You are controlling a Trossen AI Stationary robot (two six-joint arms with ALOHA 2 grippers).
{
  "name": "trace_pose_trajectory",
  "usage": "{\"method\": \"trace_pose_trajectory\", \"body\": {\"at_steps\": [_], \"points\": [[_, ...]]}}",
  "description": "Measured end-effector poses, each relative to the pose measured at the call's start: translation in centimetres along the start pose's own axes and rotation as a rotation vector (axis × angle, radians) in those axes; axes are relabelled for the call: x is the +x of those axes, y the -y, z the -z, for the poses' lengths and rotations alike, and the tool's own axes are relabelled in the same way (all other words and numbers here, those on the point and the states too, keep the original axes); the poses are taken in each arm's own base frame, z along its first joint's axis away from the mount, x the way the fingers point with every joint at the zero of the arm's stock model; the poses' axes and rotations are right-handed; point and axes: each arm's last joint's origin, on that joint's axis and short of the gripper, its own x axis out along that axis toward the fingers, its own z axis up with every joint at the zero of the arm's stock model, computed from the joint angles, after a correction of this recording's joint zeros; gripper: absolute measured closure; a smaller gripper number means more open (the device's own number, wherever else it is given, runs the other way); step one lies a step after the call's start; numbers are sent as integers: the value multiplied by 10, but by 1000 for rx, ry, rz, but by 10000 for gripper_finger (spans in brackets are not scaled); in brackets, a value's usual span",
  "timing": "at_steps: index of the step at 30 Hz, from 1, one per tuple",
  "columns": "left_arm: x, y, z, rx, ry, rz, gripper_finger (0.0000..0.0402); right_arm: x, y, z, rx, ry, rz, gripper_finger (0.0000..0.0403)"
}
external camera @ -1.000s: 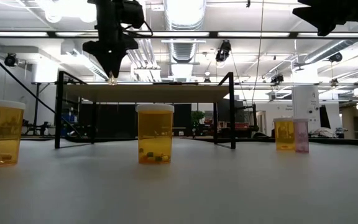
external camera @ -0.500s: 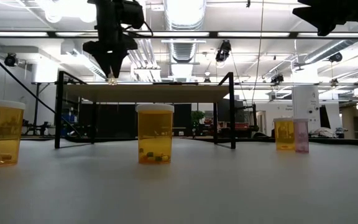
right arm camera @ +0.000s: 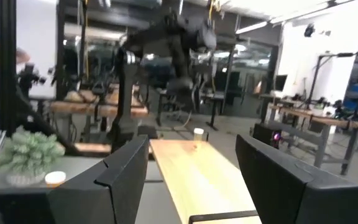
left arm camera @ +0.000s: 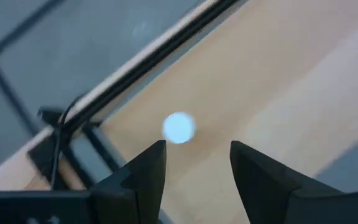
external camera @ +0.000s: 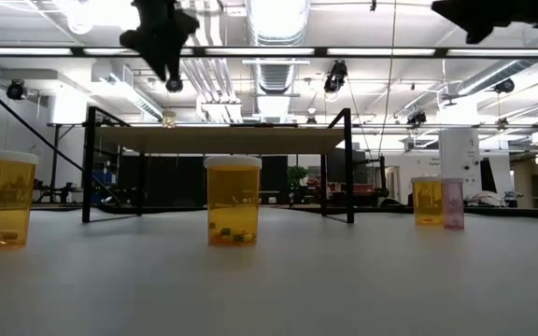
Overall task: Pick and place medicine bottles onto shelf by color
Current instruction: Put the bottom right orange pill bottle on the shelf
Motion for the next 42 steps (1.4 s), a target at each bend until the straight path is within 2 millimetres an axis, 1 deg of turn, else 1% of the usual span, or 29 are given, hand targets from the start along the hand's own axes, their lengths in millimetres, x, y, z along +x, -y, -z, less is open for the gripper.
{"method": "trace_pose_trajectory", "body": {"at_steps": [2, 3, 6, 8, 12, 16, 18, 20, 22, 25, 27, 31, 34, 35, 38, 42], "points": [[-17, 9, 7, 30, 81, 54, 239, 12, -2, -6, -17, -30, -31, 168], [-25, 16, 10, 49, 134, 92, 239, 22, -3, -7, -24, -60, -50, 168], [-45, 44, 23, 137, 298, 222, 239, 54, -11, -6, -37, -171, -113, 169], [-57, 65, 35, 220, 402, 300, 239, 65, -16, -14, -37, -177, -148, 172], [-75, 101, 63, 358, 594, 434, 239, 86, -30, -24, -19, -199, -227, 183], [-79, 135, 97, 496, 748, 583, 239, 101, -50, -29, 21, -241, -315, 191], [-77, 148, 115, 558, 823, 652, 239, 108, -62, -25, 33, -282, -359, 193], [-75, 158, 131, 616, 909, 704, 239, 115, -72, -30, 49, -264, -370, 193], [-70, 166, 145, 654, 975, 738, 239, 122, -83, -27, 58, -294, -359, 193], [-62, 172, 159, 685, 1051, 765, 240, 134, -100, -19, 68, -357, -349, 193], [-56, 172, 166, 703, 1096, 767, 240, 141, -111, -12, 66, -410, -354, 193], [-38, 168, 179, 721, 1132, 761, 240, 157, -131, -12, 86, -449, -357, 193], [-31, 159, 186, 709, 1168, 763, 240, 169, -147, -4, 74, -517, -358, 194], [-30, 154, 187, 708, 1182, 763, 240, 173, -152, -1, 67, -543, -358, 194], [-32, 138, 190, 666, 1203, 784, 240, 187, -162, -1, 71, -588, -358, 194], [-31, 118, 196, 606, 1211, 824, 240, 204, -174, 6, 59, -704, -345, 194]]}}
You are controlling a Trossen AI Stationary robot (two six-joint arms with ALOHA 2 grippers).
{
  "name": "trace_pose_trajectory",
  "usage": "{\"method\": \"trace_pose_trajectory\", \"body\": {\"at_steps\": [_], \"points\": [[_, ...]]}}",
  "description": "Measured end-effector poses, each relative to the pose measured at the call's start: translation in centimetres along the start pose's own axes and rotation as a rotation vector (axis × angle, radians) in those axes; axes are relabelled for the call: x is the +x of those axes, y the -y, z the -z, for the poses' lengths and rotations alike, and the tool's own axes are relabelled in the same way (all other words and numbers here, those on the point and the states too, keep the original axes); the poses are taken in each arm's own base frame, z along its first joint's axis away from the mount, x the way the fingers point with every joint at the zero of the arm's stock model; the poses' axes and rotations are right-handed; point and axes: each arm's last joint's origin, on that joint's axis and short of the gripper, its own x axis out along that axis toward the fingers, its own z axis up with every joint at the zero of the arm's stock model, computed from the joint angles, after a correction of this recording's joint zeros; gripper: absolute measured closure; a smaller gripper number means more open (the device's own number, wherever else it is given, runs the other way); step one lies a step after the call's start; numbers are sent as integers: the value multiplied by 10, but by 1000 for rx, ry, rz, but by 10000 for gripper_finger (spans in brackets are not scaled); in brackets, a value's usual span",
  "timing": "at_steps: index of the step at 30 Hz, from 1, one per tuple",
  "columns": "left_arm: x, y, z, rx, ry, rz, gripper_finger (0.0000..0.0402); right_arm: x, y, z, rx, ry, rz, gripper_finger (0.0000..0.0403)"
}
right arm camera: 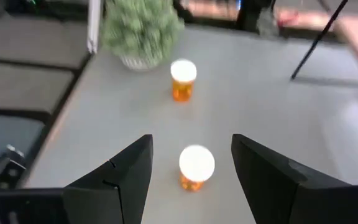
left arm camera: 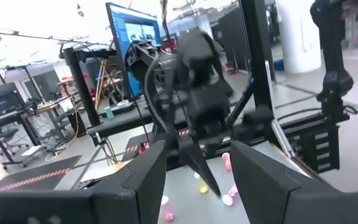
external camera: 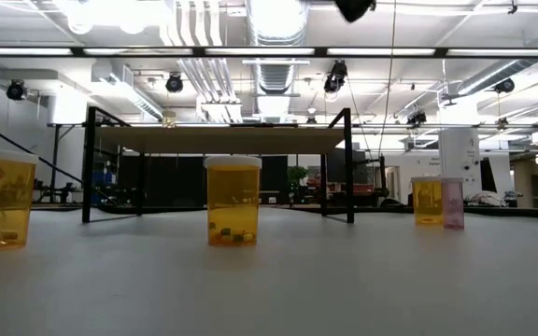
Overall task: Pick and place medicine bottles onto shelf by color
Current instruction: Put the bottom right orange pill bottle on the shelf
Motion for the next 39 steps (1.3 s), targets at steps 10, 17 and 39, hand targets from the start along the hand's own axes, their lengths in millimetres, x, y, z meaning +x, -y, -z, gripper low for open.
{"method": "trace_pose_trajectory", "body": {"at_steps": [10, 17, 39], "points": [[-28, -10, 5, -53, 94, -22, 240, 38, -9, -19, 14, -176, 26, 148], [-34, -11, 8, -58, 109, -12, 240, 64, -12, -11, 18, -245, 39, 89], [-32, -10, 9, -57, 103, -1, 240, 132, 9, 37, 59, -389, 106, 97]]}}
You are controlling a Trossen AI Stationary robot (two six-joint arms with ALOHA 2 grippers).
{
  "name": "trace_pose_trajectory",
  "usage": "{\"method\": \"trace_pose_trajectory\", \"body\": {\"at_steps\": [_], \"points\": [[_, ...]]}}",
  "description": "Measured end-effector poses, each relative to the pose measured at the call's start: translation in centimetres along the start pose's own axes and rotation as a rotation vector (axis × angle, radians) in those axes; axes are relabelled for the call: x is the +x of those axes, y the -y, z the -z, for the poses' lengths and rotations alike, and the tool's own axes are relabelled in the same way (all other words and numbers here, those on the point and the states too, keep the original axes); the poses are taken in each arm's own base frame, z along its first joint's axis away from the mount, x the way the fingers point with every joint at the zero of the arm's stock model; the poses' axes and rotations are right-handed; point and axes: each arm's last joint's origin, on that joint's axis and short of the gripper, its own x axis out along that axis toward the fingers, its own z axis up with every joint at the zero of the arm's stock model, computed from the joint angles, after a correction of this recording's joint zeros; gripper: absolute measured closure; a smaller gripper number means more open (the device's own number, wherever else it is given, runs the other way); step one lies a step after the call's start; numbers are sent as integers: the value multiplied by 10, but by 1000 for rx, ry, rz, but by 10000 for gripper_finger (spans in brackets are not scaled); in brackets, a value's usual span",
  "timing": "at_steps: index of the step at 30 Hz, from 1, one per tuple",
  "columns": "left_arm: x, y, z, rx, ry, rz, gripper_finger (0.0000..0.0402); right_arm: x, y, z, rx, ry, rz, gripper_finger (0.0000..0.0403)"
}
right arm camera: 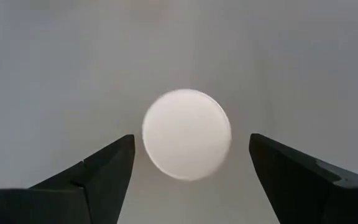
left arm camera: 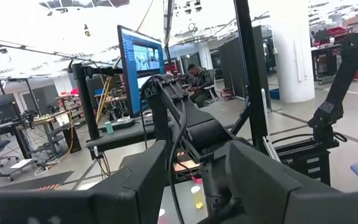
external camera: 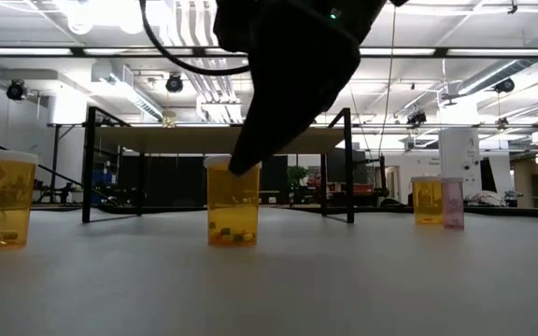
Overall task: Pick and place medicine bottles onto shelf by color
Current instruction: Put the bottom right orange pill bottle on the shelf
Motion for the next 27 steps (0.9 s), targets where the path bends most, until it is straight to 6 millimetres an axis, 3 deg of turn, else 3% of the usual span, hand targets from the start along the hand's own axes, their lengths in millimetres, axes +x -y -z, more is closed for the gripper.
{"method": "trace_pose_trajectory", "body": {"at_steps": [6, 17, 23, 27], "points": [[0, 0, 0, 0, -1, 0, 240, 8, -2, 0, -19, 18, -4, 116], [0, 0, 0, 1, -2, 1, 240, 8, -2, 0, -19, 21, -4, 201], [1, 0, 1, 3, -4, 1, 240, 6, -2, -1, -19, 18, -8, 197], [1, 1, 1, 6, -6, 2, 240, -10, -2, -10, -4, 44, -72, 191]]}}
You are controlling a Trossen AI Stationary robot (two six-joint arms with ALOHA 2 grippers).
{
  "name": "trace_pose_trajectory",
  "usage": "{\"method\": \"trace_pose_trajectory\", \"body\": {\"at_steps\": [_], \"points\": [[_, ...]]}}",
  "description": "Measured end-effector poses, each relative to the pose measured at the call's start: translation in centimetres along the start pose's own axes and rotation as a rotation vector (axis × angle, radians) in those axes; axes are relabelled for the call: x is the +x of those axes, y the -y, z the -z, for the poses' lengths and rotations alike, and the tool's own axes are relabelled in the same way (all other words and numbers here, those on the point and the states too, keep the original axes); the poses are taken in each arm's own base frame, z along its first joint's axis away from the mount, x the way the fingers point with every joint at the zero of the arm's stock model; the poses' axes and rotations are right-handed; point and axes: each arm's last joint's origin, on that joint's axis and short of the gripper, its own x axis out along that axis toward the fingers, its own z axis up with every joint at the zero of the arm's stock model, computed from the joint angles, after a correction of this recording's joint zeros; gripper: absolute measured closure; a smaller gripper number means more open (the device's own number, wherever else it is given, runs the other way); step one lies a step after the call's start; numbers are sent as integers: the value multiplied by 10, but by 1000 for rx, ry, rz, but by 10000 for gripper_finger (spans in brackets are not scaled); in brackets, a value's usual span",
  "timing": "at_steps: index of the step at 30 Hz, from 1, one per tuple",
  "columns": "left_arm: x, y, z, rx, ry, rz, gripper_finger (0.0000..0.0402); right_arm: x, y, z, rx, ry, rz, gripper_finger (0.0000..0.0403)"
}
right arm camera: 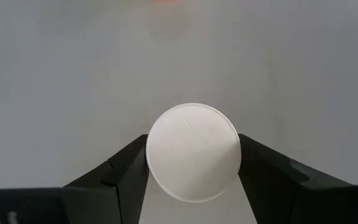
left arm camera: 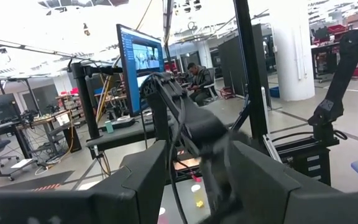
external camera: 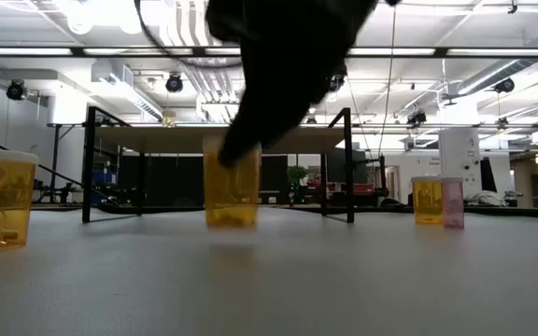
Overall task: Pick and place medicine bottles onto shelf by color
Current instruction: Put the bottom right orange pill bottle on the shelf
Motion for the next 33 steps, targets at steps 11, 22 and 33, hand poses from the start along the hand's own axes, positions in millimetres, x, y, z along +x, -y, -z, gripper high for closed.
{"method": "trace_pose_trajectory", "body": {"at_steps": [11, 22, 33], "points": [[1, 0, 0, 0, -1, 0, 240, -100, 27, -54, 62, 51, 15, 189], [0, 0, 0, 0, 0, 0, 240, -160, 81, -94, 47, 137, 94, 188], [0, 0, 0, -1, 0, 0, 240, -152, 168, -87, 118, 80, 236, 188]]}}
